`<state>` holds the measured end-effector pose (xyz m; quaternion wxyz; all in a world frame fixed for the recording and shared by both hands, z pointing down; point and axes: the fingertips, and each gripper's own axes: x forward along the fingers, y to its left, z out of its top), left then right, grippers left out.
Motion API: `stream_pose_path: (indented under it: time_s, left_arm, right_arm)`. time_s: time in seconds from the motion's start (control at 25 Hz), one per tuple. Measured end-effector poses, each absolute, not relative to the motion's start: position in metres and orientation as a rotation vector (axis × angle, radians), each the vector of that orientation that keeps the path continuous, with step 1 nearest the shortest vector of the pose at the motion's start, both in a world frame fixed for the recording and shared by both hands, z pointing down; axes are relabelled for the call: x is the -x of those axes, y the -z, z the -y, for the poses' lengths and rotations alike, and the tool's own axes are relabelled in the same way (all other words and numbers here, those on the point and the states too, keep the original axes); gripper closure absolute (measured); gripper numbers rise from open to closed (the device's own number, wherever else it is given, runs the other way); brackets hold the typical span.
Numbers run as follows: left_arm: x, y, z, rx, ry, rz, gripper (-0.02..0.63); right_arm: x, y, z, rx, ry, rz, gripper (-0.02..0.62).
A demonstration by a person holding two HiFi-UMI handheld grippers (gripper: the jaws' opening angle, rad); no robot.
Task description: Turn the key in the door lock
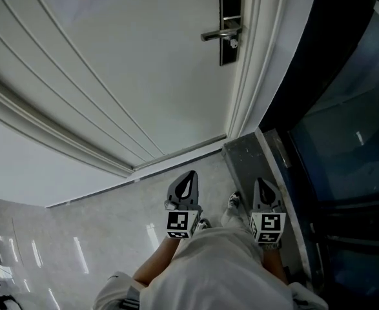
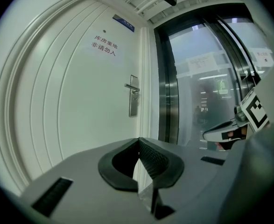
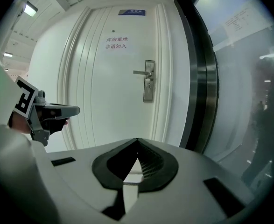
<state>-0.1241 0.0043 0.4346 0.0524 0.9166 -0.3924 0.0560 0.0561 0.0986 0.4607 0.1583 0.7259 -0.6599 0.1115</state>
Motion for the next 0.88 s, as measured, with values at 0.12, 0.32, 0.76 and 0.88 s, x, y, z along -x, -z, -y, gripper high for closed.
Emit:
stream_pose_path:
  time_s: [0.12,0.32,0.76,0.88]
  left_arm:
    - [0.112,-0.418,0.018,-2.790,-0.145,1.274,0.597]
    - [0.095,-0.409,0.053,-2.732,-0.166,1.431,0.597]
    - [0.052,-0.401,0.091,-2.640,-0.210,1.668,0.597]
    - [0.050,-0.395,0.098,-2.638,-0.215,1.711,0.597]
  right_arm:
    - [-0.079,-0.456,-0.064,-2.049,-0.292,1.936,0.594]
    - [-0.108,-0.451,-0.011,-1.977,-0.288,2.044,0.594]
    - [-0.153,-0.452,0.069,-1.806,-0.274,2.224,0.594]
    - [-0.156,-0.455,0.086,-1.772,-0.278,2.248,0.594]
